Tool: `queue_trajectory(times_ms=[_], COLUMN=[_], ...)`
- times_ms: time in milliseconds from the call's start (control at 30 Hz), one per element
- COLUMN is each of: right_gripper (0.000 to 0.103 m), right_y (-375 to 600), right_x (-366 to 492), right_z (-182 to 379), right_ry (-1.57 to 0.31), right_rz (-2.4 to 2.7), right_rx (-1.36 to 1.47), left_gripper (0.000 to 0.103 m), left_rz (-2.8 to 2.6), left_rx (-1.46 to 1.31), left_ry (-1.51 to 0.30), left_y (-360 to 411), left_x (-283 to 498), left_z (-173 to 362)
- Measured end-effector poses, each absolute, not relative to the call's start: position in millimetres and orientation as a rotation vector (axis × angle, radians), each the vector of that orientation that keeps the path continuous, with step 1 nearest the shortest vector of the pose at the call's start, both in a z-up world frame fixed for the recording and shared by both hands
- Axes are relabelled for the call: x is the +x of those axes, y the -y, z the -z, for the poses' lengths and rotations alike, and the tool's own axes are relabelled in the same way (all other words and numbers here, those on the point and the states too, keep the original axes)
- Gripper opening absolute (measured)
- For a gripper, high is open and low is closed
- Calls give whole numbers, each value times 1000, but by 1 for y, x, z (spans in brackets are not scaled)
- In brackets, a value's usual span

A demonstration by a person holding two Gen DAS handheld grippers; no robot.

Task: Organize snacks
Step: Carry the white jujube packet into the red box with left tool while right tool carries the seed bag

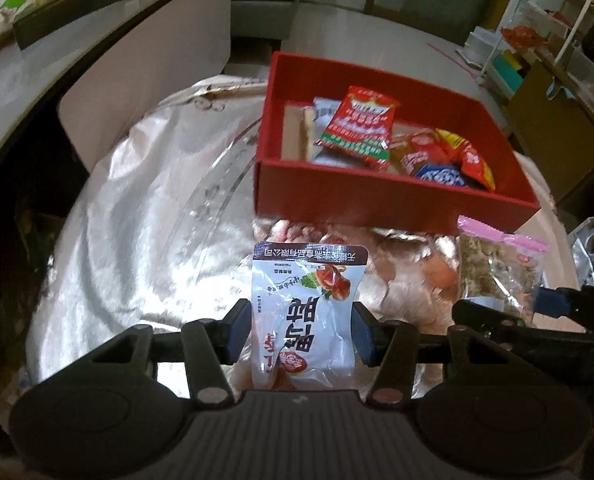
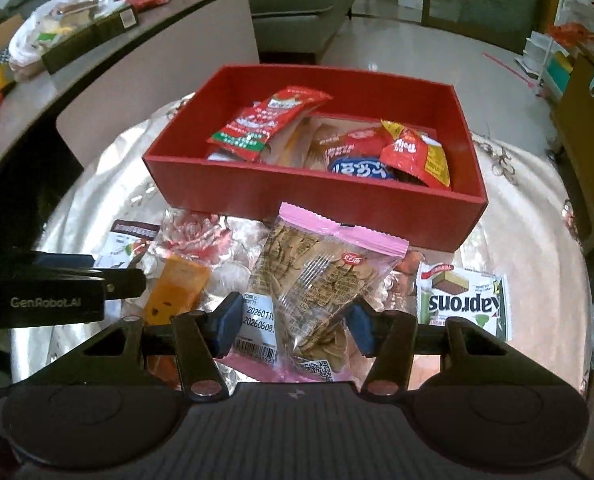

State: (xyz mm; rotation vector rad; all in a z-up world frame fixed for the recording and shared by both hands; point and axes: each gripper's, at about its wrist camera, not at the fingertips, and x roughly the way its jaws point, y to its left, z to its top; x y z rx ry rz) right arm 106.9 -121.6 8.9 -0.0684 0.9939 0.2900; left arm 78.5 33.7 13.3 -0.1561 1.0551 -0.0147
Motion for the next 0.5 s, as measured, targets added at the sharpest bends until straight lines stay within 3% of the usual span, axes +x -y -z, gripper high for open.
queue_trajectory(times_ms=[500], right_gripper=[63], right_y=[145], right_x=[120], right_z=[-38], right_ry=[-908], right_rz=[-267], right_rx=[-19], left_gripper=[47], left_rz=[15], left_rx=[-134], left_ry=[-945], left_y=[-24], left_x=[107], left_z=[-44])
